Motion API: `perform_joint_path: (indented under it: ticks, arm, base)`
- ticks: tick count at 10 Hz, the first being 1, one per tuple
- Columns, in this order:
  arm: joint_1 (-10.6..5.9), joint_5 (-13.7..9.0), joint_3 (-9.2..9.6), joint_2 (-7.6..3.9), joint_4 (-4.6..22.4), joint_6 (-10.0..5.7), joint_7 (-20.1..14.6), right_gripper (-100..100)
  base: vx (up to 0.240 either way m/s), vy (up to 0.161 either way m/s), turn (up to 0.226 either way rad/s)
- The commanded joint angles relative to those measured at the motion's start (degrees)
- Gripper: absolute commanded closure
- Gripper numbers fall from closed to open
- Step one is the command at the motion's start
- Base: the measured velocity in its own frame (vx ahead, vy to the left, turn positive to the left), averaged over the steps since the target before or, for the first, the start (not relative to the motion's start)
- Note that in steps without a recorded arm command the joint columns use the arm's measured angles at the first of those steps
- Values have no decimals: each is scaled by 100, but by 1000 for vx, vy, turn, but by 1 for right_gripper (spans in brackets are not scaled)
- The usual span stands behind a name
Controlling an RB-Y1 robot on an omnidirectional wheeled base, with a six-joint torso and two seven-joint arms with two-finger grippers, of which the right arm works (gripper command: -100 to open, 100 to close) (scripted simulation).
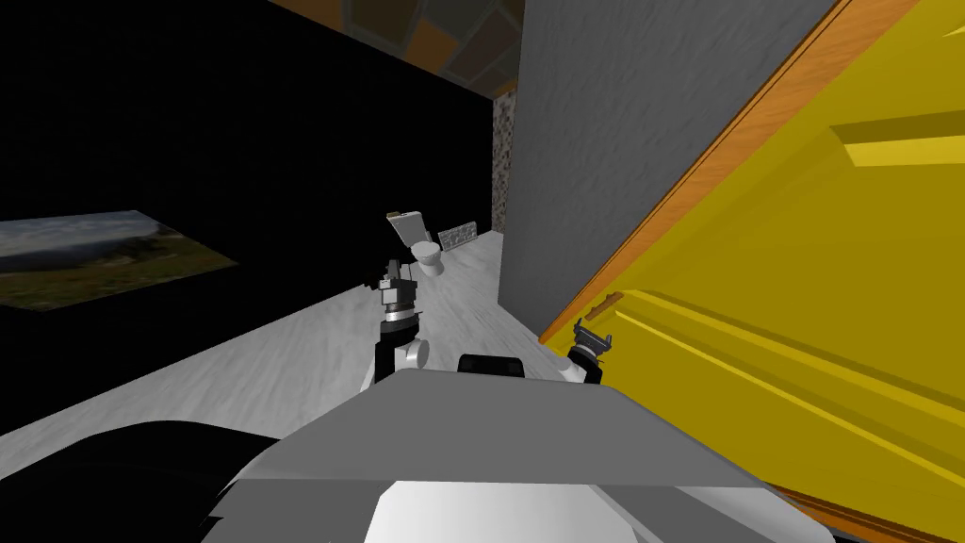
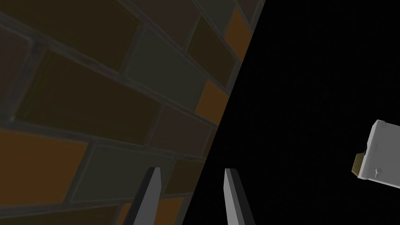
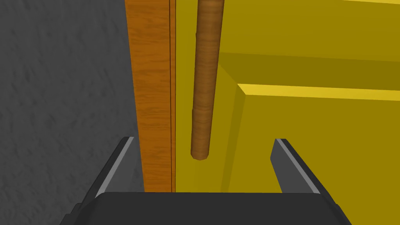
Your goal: Pull the door open
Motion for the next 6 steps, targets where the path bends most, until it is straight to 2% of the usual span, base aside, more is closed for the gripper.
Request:
perform_joint_path:
  ticks: [1, 2, 3, 5, 6]
  arm:
    - [-50, -95, -8, -4, 177, -52, -132, -100]
    - [-77, -157, -16, -4, 270, -73, -198, -100]
    - [-74, -117, -11, -18, 236, -56, -162, -100]
    - [33, -96, 60, -215, 369, -125, -494, -100]
    - [63, -89, 80, -267, 400, -140, -578, -100]
  base:
    - [-49, -110, 231]
    - [-56, -119, 232]
    - [-27, -56, 47]
    - [142, -12, -36]
    - [199, -5, -22]
